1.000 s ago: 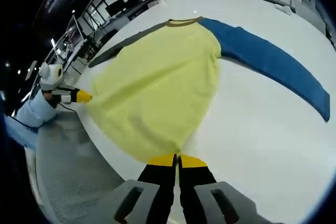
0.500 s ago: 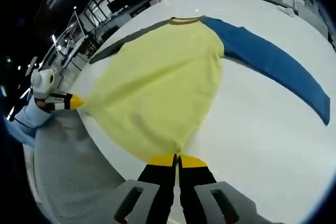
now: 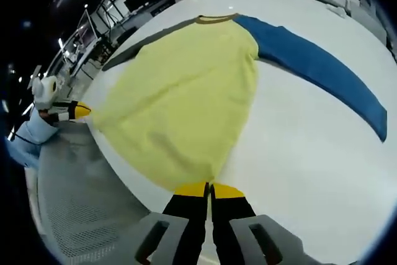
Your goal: Fold the garment on the visible template until the final outline fits inside the template.
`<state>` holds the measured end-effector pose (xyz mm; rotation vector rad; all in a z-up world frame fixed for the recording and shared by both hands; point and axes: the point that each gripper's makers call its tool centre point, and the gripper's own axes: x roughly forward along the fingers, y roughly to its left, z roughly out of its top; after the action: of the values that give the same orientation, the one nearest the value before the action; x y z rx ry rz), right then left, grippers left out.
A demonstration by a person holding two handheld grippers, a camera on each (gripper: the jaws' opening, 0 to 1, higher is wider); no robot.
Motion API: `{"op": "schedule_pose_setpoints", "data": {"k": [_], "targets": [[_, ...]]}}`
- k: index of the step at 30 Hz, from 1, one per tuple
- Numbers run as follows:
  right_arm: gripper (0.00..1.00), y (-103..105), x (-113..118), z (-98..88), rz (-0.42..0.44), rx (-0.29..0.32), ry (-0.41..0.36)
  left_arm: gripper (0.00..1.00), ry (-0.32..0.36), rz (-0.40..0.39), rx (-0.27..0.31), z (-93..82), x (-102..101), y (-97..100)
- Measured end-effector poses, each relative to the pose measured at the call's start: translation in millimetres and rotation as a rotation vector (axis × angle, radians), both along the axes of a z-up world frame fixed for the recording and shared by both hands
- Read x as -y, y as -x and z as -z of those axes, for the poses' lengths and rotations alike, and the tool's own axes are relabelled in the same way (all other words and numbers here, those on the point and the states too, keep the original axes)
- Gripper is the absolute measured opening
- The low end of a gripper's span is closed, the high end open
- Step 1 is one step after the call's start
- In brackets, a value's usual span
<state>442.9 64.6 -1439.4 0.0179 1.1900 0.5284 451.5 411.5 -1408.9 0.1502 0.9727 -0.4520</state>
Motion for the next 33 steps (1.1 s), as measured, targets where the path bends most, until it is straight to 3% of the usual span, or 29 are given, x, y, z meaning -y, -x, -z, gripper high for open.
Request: {"op": "schedule_pose_setpoints", "data": {"k": [1,3,5,7,10,13,26,30,33], "targets": [[0.0,0.4,0.6,0.1,-0.003,-0.001,0.003,0.04,-0.008,0.034,0.026,-1.0,3.2,-5.1],[0.0,2.5,2.3,0.8,-0.008,-0.013,0.012,0.04,-0.016,0.051,0.026,1.7,6.3,-7.7],[0.0,3.9,3.8,1.9,-0.012,-0.022,0.02,0.02,-0.046,0.116,0.031,9.3,10.6,-10.9],[0.0,5.8,5.0,3.1,-0.026,-0.028,0.037,0.0,-0.087,0.174,-0.005,19.2,13.8,-6.0],[0.0,7.8,7.6,6.1,-0.057,-0.025,0.075,0.01,-0.105,0.201,-0.05,28.9,18.0,0.7],[0.0,8.5,8.0,7.5,-0.064,-0.022,0.082,0.0,-0.138,0.247,-0.067,36.9,17.8,7.3],[0.0,12.0,8.9,12.9,-0.109,0.002,0.105,0.0,-0.12,0.22,-0.071,36.7,13.2,8.2],[0.0,13.1,8.9,11.5,-0.13,0.015,0.102,0.03,-0.076,0.188,-0.075,33.8,15.4,6.8],[0.01,12.7,10.4,8.9,-0.132,0.033,0.099,0.04,-0.058,0.173,-0.044,27.1,15.0,1.0]]}}
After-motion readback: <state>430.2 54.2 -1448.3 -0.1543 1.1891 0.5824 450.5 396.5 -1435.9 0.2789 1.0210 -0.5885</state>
